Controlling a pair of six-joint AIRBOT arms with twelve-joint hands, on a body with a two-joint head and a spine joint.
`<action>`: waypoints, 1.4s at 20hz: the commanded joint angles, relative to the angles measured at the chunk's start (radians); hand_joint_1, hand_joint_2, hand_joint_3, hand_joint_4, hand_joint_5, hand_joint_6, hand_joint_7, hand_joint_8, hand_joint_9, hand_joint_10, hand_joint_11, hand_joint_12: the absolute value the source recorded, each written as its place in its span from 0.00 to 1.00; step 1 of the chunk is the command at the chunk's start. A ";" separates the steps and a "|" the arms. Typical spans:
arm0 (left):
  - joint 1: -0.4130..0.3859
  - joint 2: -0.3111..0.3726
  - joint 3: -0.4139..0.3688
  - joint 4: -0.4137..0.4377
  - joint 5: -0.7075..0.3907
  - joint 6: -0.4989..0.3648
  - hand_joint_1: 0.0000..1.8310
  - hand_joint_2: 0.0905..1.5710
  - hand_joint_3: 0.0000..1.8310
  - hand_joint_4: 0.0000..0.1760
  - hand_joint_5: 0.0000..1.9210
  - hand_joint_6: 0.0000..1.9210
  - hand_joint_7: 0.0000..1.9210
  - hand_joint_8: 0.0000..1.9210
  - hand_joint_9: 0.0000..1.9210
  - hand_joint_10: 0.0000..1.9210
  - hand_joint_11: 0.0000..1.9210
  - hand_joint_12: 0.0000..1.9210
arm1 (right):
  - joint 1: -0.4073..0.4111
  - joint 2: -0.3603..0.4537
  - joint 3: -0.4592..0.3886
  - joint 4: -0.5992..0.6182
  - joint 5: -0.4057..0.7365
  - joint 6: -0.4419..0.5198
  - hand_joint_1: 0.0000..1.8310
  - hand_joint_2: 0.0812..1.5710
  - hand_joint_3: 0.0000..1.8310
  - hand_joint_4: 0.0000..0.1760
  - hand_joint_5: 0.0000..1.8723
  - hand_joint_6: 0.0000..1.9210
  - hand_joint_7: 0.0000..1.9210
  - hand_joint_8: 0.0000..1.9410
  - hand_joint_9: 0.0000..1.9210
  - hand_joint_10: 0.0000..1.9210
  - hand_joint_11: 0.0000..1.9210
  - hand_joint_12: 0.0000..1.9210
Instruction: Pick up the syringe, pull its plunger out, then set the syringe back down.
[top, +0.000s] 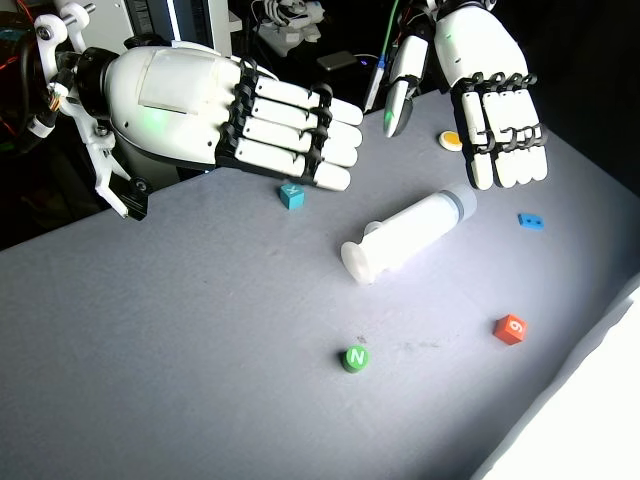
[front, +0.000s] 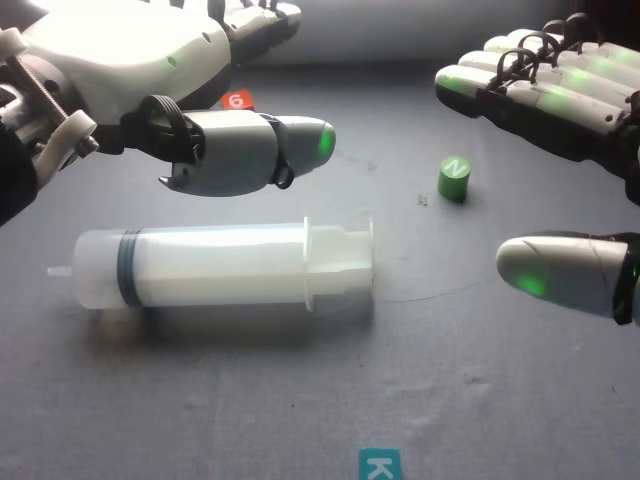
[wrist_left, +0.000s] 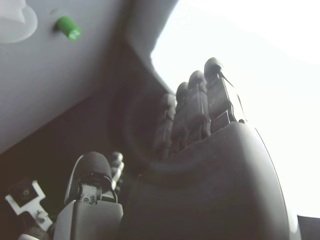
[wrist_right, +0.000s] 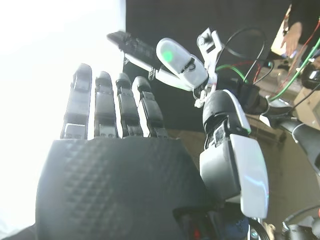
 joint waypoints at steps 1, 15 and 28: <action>-0.014 -0.002 0.004 0.011 -0.047 0.031 0.04 0.76 0.00 0.00 0.05 0.00 0.04 0.00 0.05 0.00 0.00 0.12 | 0.020 0.008 -0.012 0.023 0.116 0.007 0.04 0.80 0.00 0.00 0.04 0.01 0.03 0.00 0.01 0.00 0.01 0.01; 0.122 -0.138 0.083 -0.169 -0.080 0.080 0.64 0.61 0.01 0.00 0.00 0.00 0.00 0.00 0.00 0.00 0.00 0.00 | 0.016 0.022 -0.096 0.134 0.111 -0.191 0.06 0.80 0.00 0.00 0.02 0.00 0.01 0.00 0.00 0.00 0.00 0.00; 0.258 -0.231 0.182 -0.166 -0.111 0.016 0.62 0.61 0.01 0.00 0.00 0.00 0.00 0.00 0.00 0.00 0.00 0.00 | 0.019 0.020 -0.107 0.132 0.067 -0.216 0.07 0.80 0.00 0.00 0.04 0.00 0.04 0.01 0.02 0.01 0.01 0.00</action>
